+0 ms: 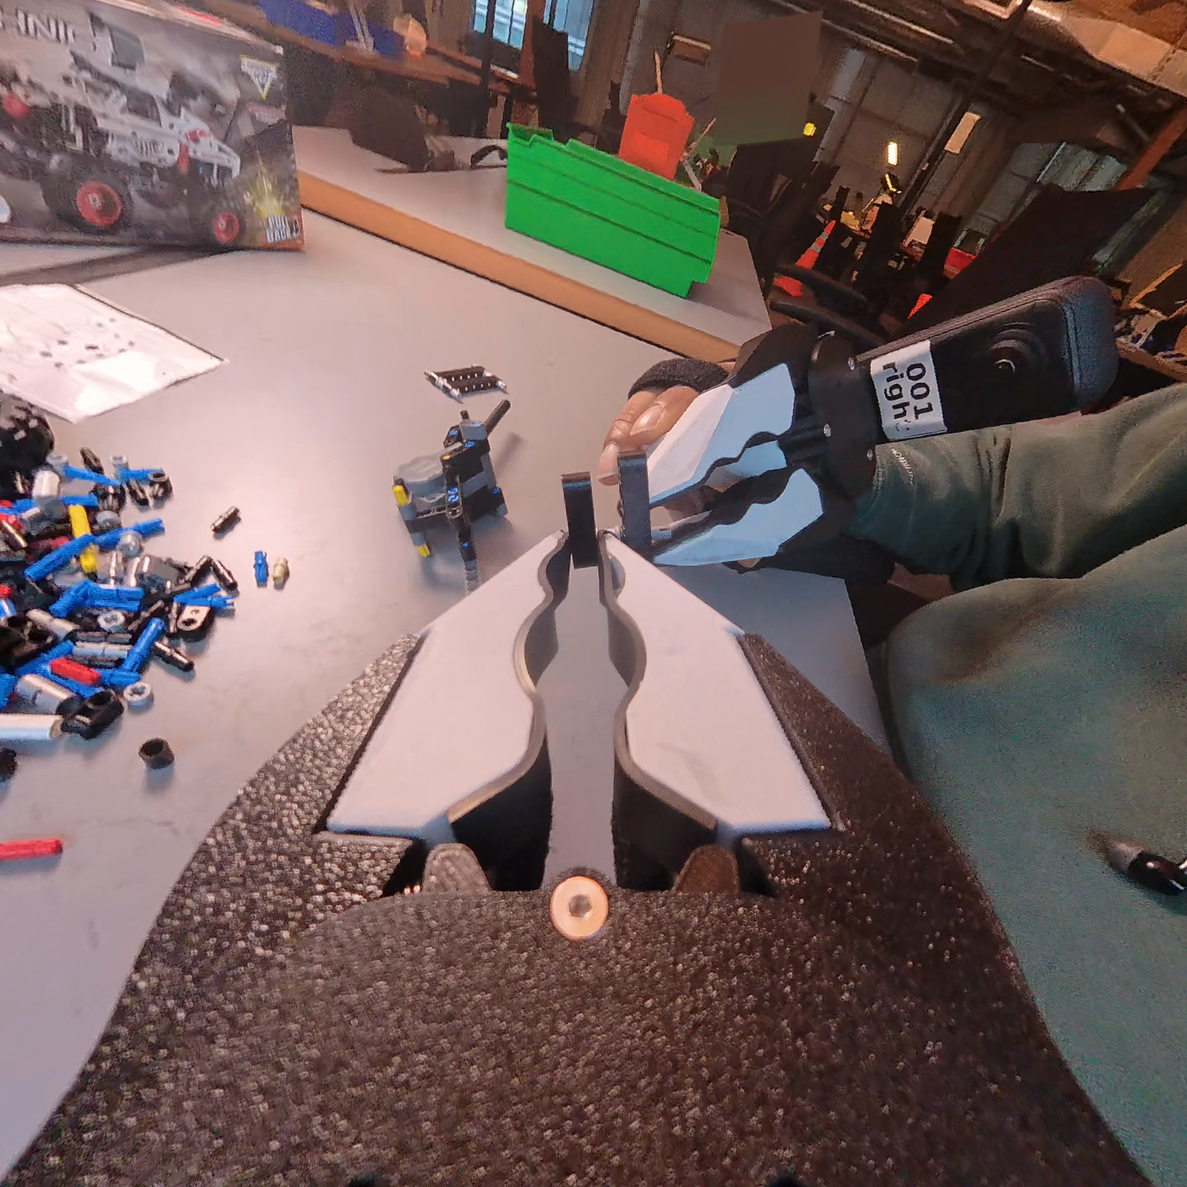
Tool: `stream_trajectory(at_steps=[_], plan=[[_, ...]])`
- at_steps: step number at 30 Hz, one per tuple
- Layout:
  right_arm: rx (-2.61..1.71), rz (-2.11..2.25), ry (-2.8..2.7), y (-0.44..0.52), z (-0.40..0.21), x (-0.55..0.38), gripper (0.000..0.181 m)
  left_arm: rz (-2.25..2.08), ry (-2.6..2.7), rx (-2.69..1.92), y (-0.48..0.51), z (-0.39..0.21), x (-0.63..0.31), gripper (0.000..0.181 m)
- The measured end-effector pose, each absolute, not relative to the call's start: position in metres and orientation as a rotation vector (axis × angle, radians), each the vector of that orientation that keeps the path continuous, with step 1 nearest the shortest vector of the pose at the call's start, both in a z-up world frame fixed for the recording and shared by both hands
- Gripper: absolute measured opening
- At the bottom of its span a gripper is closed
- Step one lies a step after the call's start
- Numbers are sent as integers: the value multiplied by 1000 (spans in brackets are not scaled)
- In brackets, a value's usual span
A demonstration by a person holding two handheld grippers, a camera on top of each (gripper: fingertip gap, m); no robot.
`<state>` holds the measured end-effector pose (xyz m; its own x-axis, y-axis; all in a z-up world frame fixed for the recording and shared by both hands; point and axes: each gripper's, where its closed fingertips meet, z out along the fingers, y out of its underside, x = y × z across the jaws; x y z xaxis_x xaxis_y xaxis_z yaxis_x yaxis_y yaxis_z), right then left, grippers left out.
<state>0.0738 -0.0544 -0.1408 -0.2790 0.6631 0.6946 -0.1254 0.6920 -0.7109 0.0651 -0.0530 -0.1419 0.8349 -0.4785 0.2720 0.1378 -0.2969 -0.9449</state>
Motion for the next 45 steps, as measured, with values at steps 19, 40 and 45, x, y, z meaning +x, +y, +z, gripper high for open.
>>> stream_trajectory(at_steps=[19,40,45], plan=[[-708,1281,-1630,-66,-117,79,12,349,701,-1389,-63,-103,82,7],[-169,303,-1619,-50,-143,71,3,-439,524,-1809,-63,-153,89,14],[-394,750,-1690,-58,-139,78,3,-410,601,-1727,-70,-144,93,13]])
